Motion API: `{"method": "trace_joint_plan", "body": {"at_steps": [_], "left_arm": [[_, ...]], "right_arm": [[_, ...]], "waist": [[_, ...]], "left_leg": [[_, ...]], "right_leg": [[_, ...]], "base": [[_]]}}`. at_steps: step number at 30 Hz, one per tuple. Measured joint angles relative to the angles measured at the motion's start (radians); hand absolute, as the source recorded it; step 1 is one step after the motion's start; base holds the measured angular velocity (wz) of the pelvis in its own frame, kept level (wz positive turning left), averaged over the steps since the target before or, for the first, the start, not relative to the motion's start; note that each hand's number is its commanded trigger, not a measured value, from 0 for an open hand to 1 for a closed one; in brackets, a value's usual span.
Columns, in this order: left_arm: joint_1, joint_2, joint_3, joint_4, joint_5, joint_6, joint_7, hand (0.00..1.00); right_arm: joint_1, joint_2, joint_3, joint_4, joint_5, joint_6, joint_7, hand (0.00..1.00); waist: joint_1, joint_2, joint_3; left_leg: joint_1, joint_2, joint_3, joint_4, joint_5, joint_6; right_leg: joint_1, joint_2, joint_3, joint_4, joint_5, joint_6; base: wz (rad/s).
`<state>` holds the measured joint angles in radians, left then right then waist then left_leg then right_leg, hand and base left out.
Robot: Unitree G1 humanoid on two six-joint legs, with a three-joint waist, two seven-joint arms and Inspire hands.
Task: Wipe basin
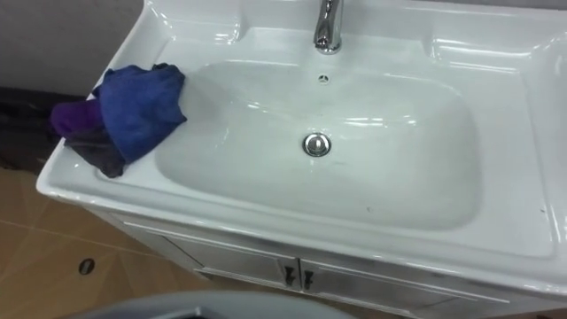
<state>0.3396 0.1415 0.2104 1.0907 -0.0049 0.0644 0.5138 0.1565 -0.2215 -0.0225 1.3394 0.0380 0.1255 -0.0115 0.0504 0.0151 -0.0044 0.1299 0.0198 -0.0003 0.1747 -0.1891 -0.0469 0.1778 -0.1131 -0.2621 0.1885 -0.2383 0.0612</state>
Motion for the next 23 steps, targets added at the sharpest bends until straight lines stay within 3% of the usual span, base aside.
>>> {"method": "trace_joint_plan", "body": {"at_steps": [11, 16, 23], "left_arm": [[-0.03, -0.002, -0.027, 0.008, 0.0, 0.002, -0.06, 0.0], [-0.044, -0.003, -0.091, 0.024, 0.003, 0.036, -0.166, 0.0], [-0.053, -0.002, -0.096, 0.029, 0.06, 0.085, -0.261, 0.0]], "right_arm": [[-0.009, 0.027, 0.0, -0.008, 0.001, 0.007, 0.002, 0.0], [-0.009, 0.029, 0.0, -0.014, -0.008, 0.031, 0.016, 0.0], [-0.004, 0.031, 0.001, -0.023, -0.014, 0.06, 0.031, 0.0]], "waist": [[-0.047, -0.009, 0.0096], [-0.066, -0.015, 0.0093], [-0.075, -0.023, 0.0076]], "left_leg": [[0.006, 0.0, 0.04, -0.004, -0.011, 0.014], [0.017, 0.0, 0.07, -0.005, -0.017, 0.016], [0.022, 0.0, 0.103, -0.005, -0.019, 0.019]], "right_leg": [[-0.006, -0.004, 0.027, 0.005, -0.002, 0.006], [-0.005, -0.005, 0.046, 0.014, -0.001, 0.009], [-0.021, -0.008, 0.071, 0.019, 0.001, 0.012]], "base": [[-0.07], [-0.1], [-0.11]]}}
